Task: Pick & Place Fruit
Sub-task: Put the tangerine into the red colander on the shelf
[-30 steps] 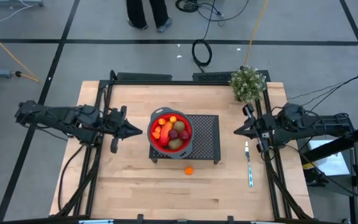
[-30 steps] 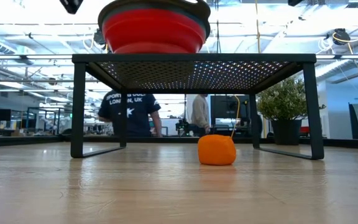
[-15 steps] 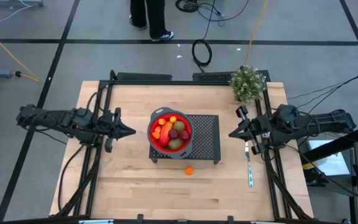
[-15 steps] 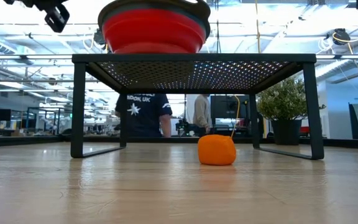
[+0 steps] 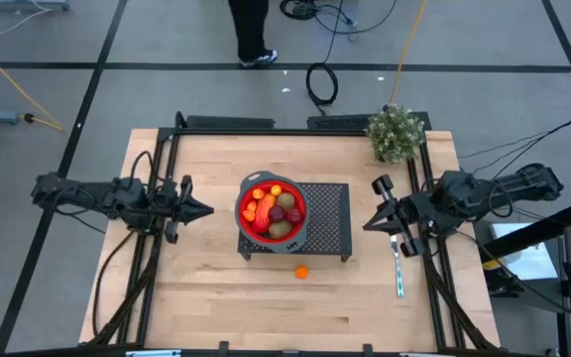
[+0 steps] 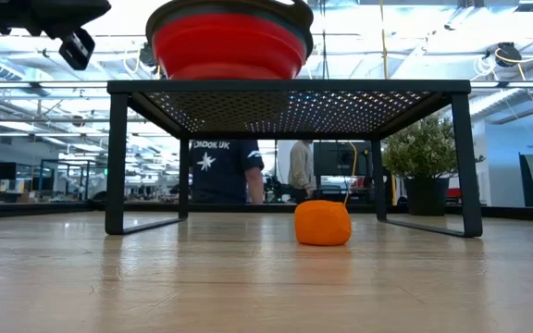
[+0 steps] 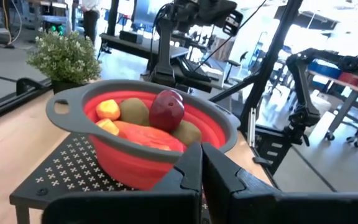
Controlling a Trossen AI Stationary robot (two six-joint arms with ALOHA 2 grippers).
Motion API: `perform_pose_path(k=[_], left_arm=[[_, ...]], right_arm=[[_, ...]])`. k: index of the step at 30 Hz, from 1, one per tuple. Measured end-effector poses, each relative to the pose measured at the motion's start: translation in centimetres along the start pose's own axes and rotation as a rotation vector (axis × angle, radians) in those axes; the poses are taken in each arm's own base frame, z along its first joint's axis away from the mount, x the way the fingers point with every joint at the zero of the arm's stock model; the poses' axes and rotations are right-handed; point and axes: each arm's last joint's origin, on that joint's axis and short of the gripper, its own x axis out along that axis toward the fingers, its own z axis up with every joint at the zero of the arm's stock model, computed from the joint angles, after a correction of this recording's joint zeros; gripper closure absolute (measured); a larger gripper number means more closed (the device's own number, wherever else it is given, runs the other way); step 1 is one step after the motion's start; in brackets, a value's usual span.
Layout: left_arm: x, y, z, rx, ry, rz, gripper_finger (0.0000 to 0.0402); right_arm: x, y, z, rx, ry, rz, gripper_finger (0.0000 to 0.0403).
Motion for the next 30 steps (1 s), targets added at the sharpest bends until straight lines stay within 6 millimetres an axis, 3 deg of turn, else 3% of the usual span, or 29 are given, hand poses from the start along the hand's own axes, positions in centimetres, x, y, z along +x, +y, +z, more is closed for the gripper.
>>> perform_pose_path(k=[12,21,30], left_arm=[[-0.4,0.9,-3.0,-0.02,0.002,0.001,0.0397],[-0.3,1.5,-5.2,-0.044,0.011,0.005,0.0393],[-0.2,2.0,-6.9,-0.059,0.04,0.011,0.0393]], right_arm=[[4.1,1.0,2.4,-0.013,0.193,0.0,0.0403],[7.3,2.6,4.0,-0.026,0.222,0.08,0.0403],[9.2,5.3,3.7,-0.034,0.265,0.037,0.0403]])
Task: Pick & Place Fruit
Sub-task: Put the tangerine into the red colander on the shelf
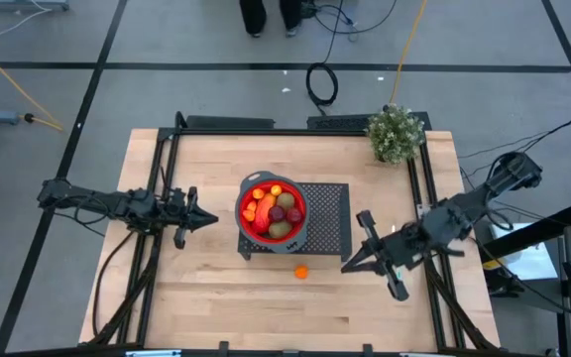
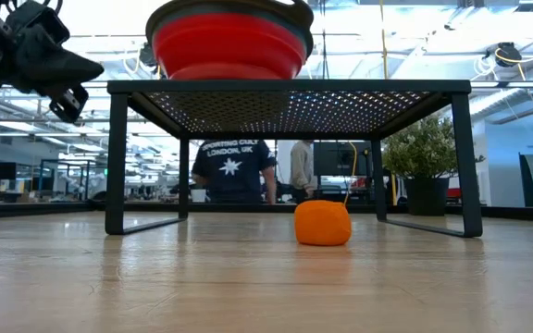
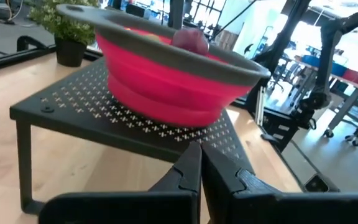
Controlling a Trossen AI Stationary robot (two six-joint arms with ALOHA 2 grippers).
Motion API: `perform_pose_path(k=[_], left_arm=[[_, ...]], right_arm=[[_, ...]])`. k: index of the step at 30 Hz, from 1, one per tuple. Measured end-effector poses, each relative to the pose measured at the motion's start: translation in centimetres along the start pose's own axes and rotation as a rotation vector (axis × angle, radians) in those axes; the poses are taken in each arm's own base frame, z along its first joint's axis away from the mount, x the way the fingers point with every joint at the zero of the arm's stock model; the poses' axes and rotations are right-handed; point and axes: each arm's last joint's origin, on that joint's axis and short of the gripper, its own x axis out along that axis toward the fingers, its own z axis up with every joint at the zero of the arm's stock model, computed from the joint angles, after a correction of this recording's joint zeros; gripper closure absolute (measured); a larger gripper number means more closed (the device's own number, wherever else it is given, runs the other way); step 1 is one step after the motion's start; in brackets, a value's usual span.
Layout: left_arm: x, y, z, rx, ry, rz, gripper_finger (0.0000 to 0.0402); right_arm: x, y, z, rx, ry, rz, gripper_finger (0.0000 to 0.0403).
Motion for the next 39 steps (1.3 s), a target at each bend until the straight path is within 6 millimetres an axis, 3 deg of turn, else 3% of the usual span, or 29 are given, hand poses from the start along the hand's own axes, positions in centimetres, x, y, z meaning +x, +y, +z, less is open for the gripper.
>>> perform_pose_path(k=[10,23,39], left_arm=[[0.0,0.0,-0.4,0.051,0.025,-0.047,0.0392],[0.1,0.0,-0.4,0.102,0.027,-0.049,0.0383],[0.1,0.0,-0.4,0.096,0.027,-0.045,0.0382]], right_arm=[[2.0,3.4,-1.2,0.039,0.054,0.004,0.0403],[3.6,5.6,-1.7,0.146,0.018,0.017,0.0403],[4.8,11.1,-2.9,0.232,0.003,0.037,0.0403]])
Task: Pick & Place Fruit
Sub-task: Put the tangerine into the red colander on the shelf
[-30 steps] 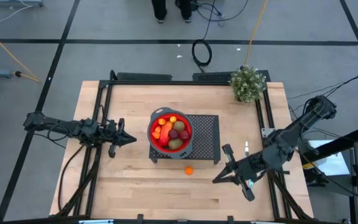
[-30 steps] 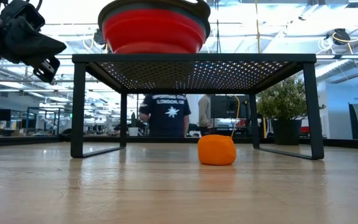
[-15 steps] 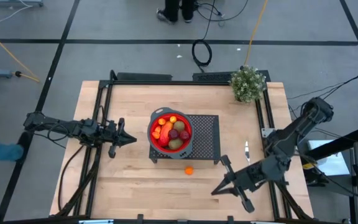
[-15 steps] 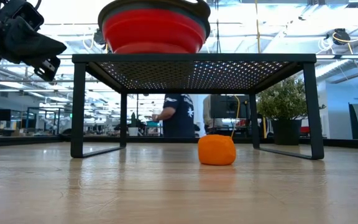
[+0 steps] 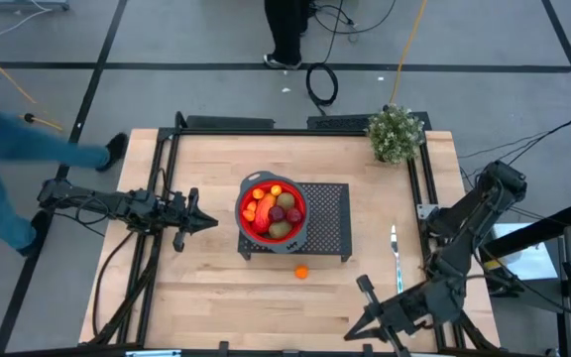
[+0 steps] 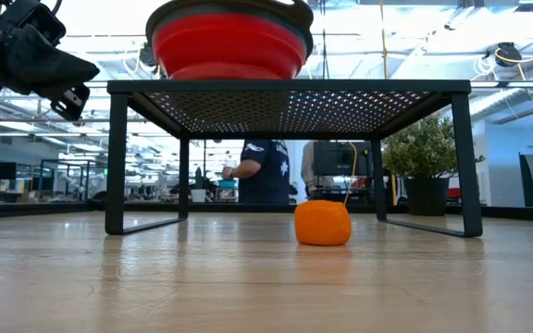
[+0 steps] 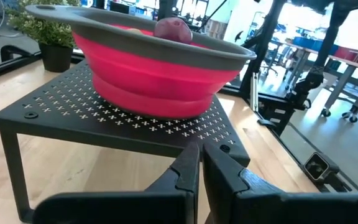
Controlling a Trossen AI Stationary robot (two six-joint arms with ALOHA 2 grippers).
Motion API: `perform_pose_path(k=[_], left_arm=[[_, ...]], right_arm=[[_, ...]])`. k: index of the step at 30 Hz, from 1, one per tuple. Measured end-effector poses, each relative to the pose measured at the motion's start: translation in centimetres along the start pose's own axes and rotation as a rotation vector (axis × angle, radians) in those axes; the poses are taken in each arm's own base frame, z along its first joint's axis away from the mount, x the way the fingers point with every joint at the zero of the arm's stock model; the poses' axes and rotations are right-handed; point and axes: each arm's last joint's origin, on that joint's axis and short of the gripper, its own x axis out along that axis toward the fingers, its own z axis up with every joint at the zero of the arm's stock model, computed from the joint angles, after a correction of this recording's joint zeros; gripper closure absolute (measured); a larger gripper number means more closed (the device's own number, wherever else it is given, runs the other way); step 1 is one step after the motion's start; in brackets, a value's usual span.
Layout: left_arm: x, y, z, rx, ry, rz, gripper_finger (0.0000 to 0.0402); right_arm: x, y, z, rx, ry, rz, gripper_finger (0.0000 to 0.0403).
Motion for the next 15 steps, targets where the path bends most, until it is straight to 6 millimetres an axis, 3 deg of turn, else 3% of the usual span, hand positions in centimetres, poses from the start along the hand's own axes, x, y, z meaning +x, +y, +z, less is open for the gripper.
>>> perform_pose_path(k=[15], left_arm=[[0.0,0.0,0.0,0.004,-0.001,0.0,0.0382]], right_arm=[[2.7,0.8,-4.1,0.186,0.114,-0.051,0.0403]])
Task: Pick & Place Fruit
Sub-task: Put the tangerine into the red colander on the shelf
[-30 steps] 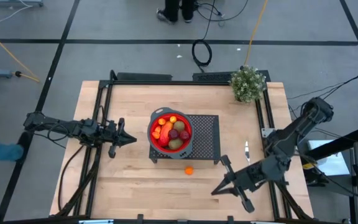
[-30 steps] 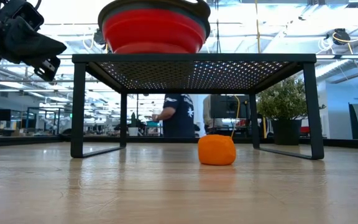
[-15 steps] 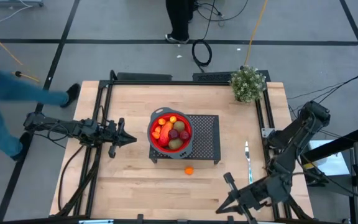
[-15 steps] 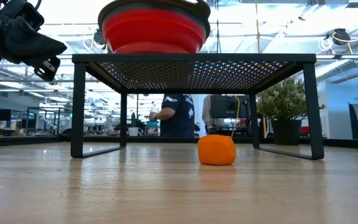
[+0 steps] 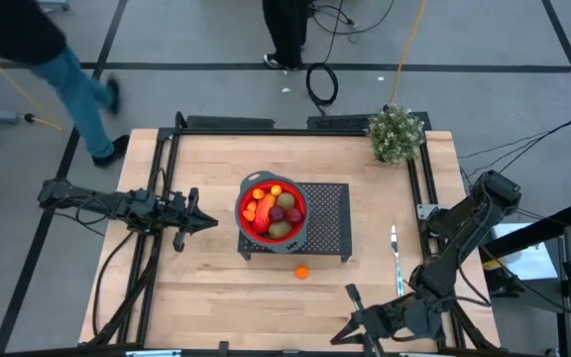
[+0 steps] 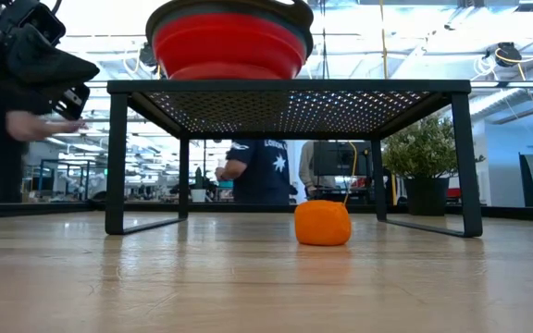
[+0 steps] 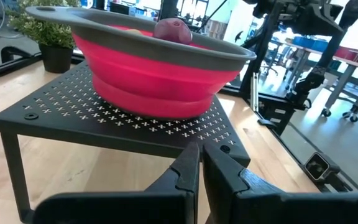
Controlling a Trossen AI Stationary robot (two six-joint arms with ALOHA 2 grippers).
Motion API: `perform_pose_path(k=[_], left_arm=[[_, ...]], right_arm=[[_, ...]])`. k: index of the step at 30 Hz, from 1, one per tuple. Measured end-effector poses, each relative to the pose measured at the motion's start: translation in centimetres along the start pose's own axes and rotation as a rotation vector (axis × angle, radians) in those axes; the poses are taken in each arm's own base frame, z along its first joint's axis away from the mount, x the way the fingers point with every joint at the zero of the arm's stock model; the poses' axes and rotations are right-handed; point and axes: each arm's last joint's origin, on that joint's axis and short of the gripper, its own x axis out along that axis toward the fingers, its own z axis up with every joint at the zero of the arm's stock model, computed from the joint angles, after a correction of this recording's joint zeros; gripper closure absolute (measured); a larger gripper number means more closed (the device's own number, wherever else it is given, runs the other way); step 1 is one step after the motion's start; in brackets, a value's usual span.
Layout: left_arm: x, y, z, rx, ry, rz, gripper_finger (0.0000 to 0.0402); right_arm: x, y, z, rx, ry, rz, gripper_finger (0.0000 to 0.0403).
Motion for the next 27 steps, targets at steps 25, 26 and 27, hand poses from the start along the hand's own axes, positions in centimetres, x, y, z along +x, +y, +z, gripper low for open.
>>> perform_pose_path(k=[25,26,27], left_arm=[[0.0,0.0,0.0,0.055,0.0,0.0,0.0382],[0.0,0.0,0.0,0.055,0.0,-0.001,0.0382],[0.0,0.0,0.0,0.055,0.0,-0.001,0.0382]], right_arm=[[5.3,-0.4,-8.2,0.266,0.12,-0.15,0.0403],[5.3,-0.3,-8.5,0.273,0.127,-0.15,0.0403],[5.4,-0.3,-8.8,0.283,0.131,-0.153,0.0403]])
